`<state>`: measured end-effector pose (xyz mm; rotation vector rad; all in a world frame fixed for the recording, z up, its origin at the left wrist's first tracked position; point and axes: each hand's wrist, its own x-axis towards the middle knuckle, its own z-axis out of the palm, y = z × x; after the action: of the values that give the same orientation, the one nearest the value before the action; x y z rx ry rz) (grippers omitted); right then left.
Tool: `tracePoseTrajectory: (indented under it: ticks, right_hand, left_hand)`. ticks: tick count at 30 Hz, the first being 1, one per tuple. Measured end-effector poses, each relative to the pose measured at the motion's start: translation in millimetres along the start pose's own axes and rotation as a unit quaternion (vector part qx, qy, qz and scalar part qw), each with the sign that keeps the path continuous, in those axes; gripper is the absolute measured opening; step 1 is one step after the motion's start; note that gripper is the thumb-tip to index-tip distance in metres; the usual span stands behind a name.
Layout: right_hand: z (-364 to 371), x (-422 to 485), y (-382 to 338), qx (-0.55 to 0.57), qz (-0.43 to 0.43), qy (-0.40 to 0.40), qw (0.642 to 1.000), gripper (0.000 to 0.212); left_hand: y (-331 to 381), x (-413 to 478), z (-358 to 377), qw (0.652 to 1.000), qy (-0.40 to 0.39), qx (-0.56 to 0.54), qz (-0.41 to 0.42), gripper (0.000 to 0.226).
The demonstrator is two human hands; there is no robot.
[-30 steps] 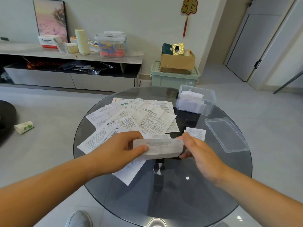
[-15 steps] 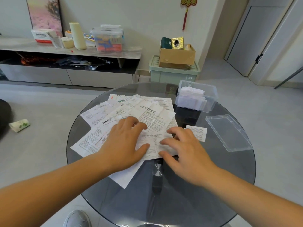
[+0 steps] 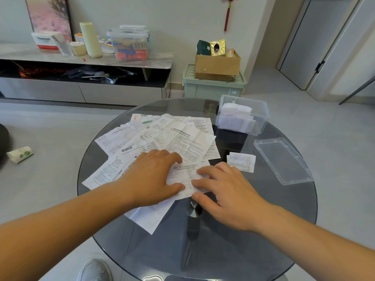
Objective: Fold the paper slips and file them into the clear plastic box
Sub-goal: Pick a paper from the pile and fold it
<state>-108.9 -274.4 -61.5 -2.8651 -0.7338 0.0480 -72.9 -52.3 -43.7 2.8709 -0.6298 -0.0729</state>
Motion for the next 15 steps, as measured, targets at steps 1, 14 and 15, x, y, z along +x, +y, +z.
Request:
tracePoseTrajectory:
  ticks: [1, 14, 15]
  right_hand:
    - [-0.7, -0.3, -0.7, 0.002, 0.001, -0.001, 1.0, 0.064]
    - [-11.1, -11.3, 3.6, 0.059, 0.005, -0.013, 0.998, 0.076]
    - [-12.3, -12.9, 3.0, 0.075, 0.005, -0.014, 0.997, 0.078]
  left_hand:
    - [1.3, 2.3, -2.7, 1.0, -0.004, -0.029, -0.011, 0.055]
    - [11.9, 1.7, -24.1, 0.894, -0.119, -0.401, -0.162, 0.026]
    - [12.1, 1.0, -24.0, 0.871, -0.128, -0.439, -0.179, 0.027]
